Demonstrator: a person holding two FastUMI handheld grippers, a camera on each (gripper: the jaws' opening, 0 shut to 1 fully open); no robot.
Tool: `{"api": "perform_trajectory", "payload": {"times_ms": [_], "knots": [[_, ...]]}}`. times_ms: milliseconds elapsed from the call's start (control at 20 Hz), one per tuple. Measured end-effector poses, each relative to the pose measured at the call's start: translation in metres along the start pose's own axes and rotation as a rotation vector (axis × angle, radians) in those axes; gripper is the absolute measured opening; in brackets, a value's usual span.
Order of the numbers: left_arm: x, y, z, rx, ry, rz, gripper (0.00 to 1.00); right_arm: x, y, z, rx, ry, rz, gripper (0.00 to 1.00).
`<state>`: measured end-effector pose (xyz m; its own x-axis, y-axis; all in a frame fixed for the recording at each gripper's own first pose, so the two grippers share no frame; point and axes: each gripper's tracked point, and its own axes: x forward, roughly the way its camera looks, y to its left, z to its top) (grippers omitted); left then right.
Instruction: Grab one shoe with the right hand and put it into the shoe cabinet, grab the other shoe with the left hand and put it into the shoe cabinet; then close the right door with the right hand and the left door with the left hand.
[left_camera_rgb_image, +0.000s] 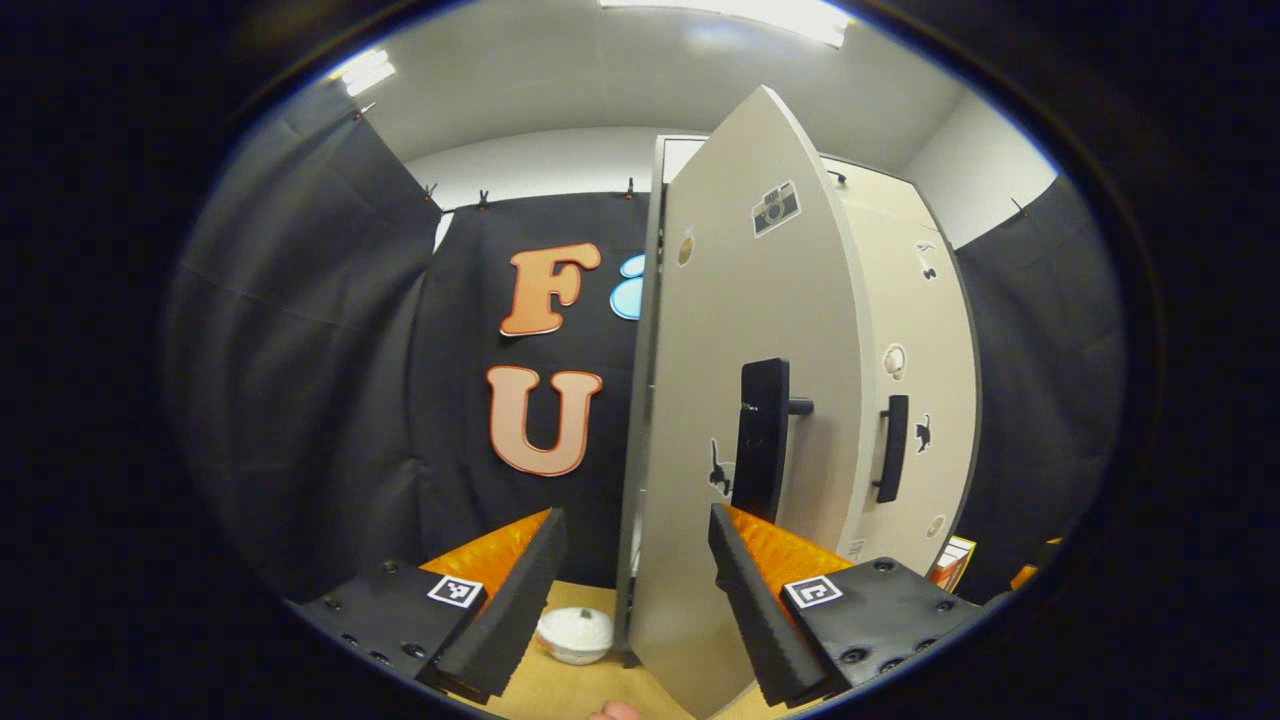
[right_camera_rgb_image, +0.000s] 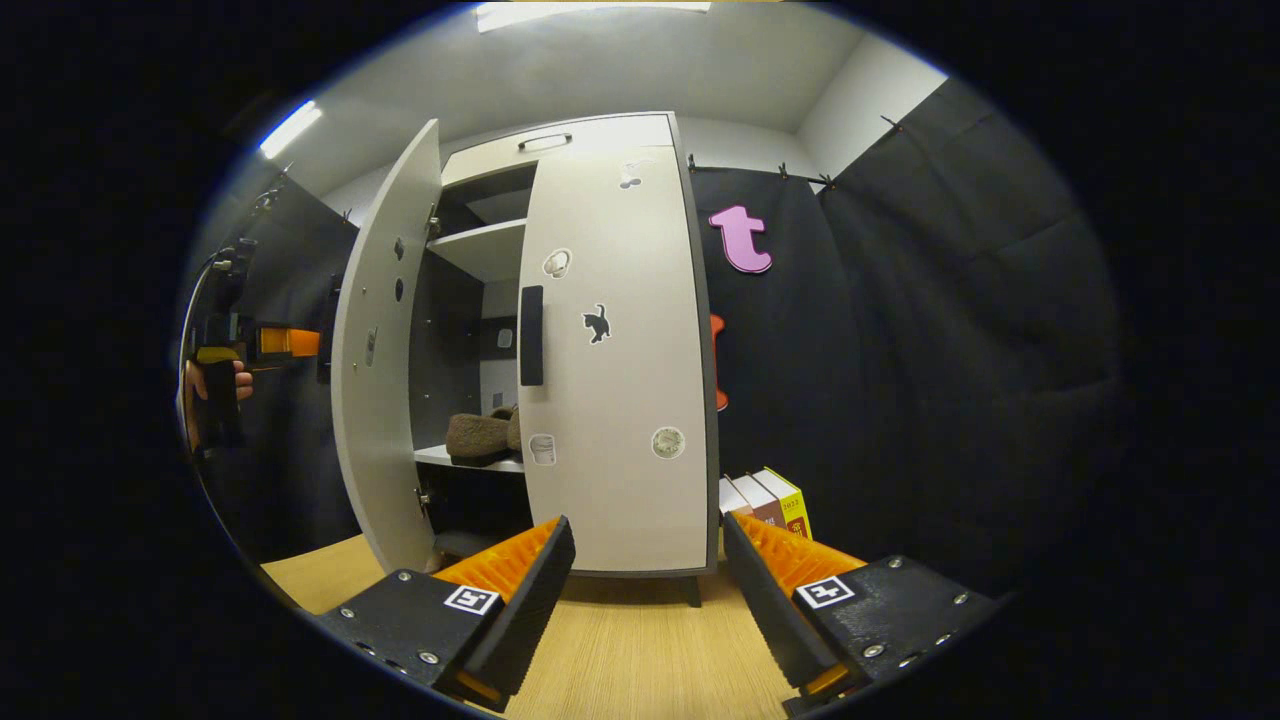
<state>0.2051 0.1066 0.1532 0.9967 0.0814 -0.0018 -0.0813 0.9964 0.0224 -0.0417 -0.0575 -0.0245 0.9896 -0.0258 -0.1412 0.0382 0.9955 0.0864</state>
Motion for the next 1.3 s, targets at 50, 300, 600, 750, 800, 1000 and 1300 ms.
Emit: {"api": "perform_trajectory", "payload": {"times_ms": [50, 300, 600, 750, 800, 1000, 1300], "knots": [[0.006, -0.009, -0.003, -0.005, 0.002, -0.021, 0.9, -0.001, -0.003, 0.0, 0.003, 0.0, -0.009, 0.92], [0.025, -0.046, -0.006, -0.015, 0.002, -0.1, 0.99, -0.008, -0.017, 0.004, 0.003, -0.006, -0.056, 0.92], [0.05, -0.091, -0.027, -0.025, 0.02, -0.182, 0.95, -0.013, -0.03, 0.006, -0.001, -0.012, -0.097, 0.92], [0.062, -0.104, -0.035, -0.025, 0.031, -0.197, 0.99, -0.013, -0.037, 0.005, 0.001, -0.01, -0.115, 0.92], [0.065, -0.105, -0.036, -0.022, 0.036, -0.197, 0.95, -0.014, -0.038, 0.006, 0.003, -0.012, -0.12, 0.92], [0.075, -0.113, -0.039, -0.015, 0.044, -0.202, 0.92, -0.014, -0.046, 0.005, 0.01, -0.013, -0.137, 0.92], [0.102, -0.127, -0.046, -0.015, 0.074, -0.192, 0.95, -0.01, -0.049, 0.005, 0.017, -0.014, -0.141, 0.92]]}}
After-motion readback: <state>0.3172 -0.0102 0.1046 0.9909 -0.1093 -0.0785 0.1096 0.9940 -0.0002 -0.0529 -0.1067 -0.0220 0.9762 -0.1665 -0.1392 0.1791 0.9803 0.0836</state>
